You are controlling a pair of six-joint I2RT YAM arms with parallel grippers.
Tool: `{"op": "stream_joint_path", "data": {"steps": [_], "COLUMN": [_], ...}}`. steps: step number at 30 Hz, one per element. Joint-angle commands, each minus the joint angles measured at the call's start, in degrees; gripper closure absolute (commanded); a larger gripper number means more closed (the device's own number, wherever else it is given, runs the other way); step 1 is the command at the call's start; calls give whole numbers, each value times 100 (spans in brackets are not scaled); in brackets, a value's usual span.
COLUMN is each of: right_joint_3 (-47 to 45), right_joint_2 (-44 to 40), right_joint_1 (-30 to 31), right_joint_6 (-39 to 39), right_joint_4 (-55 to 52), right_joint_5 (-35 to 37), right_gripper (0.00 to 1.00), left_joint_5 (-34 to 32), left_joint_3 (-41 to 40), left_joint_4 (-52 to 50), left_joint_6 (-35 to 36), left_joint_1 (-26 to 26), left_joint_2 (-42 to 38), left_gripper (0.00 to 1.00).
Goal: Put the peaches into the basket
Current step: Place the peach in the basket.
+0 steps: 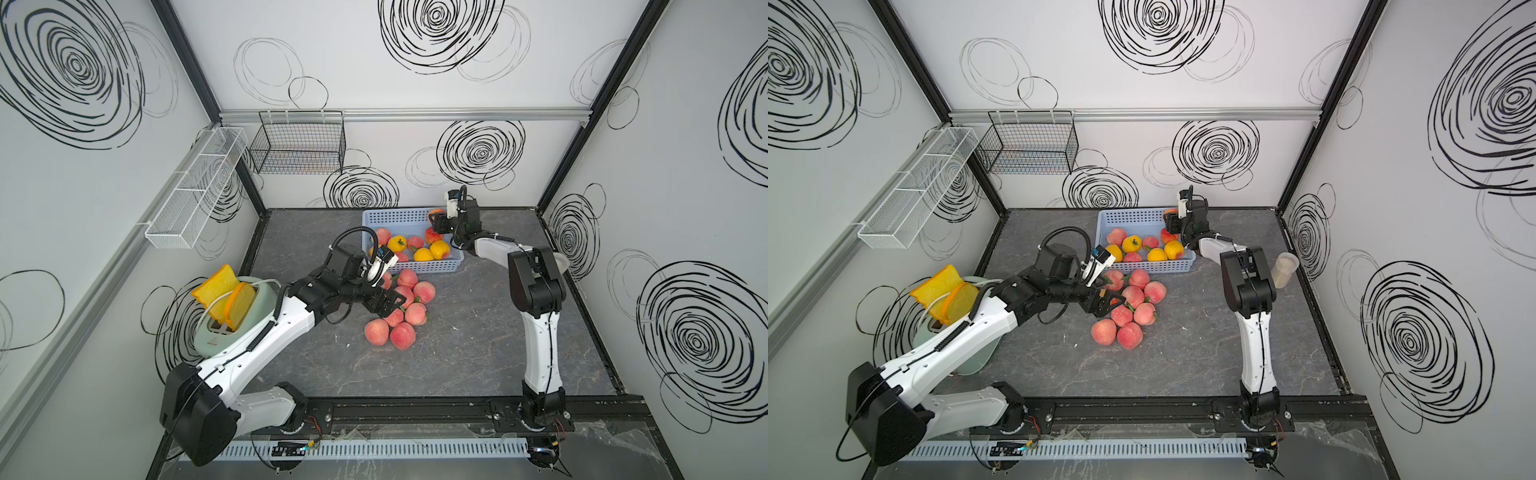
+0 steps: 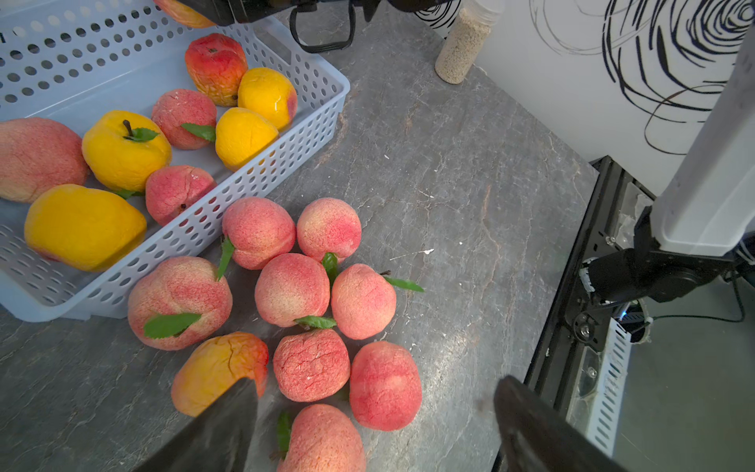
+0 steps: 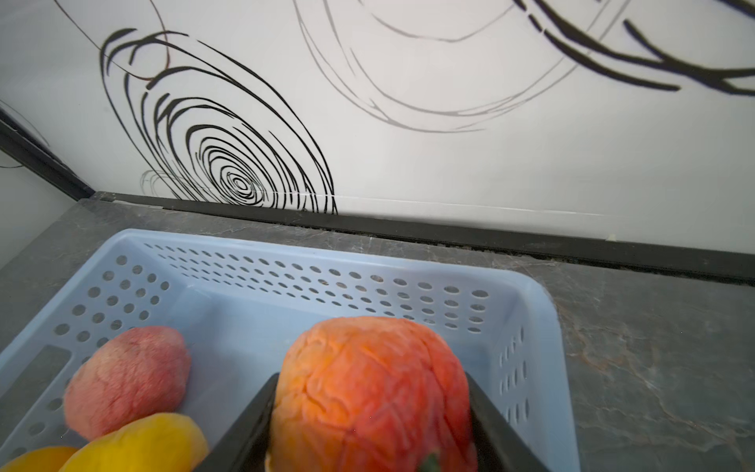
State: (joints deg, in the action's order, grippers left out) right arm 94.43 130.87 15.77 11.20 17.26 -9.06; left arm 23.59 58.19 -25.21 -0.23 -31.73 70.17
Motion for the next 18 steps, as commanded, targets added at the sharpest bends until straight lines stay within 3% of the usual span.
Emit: {"op": "stream_joint_path", "data": {"steps": [1,6,18], "right_joint_3": [507,847,918], "right_joint_2": [302,569,554], "right_joint_1": [-8,46,245], "right_joint_6": [-218,-146,-301], "right_joint_4": [-391,-688,-813], "right_joint_5": [151,436,1144], "right_gripper": [50,50,29], "left_joint_5": [-48,-48,-4], "left_joint_3": [8,16,20], "left_joint_4": [158,154,161], "left_joint_6": [28,22,-2], "left_joint_1": [61,114,150], "left_joint_2": [89,131,179], "left_gripper": [5,5,5]}}
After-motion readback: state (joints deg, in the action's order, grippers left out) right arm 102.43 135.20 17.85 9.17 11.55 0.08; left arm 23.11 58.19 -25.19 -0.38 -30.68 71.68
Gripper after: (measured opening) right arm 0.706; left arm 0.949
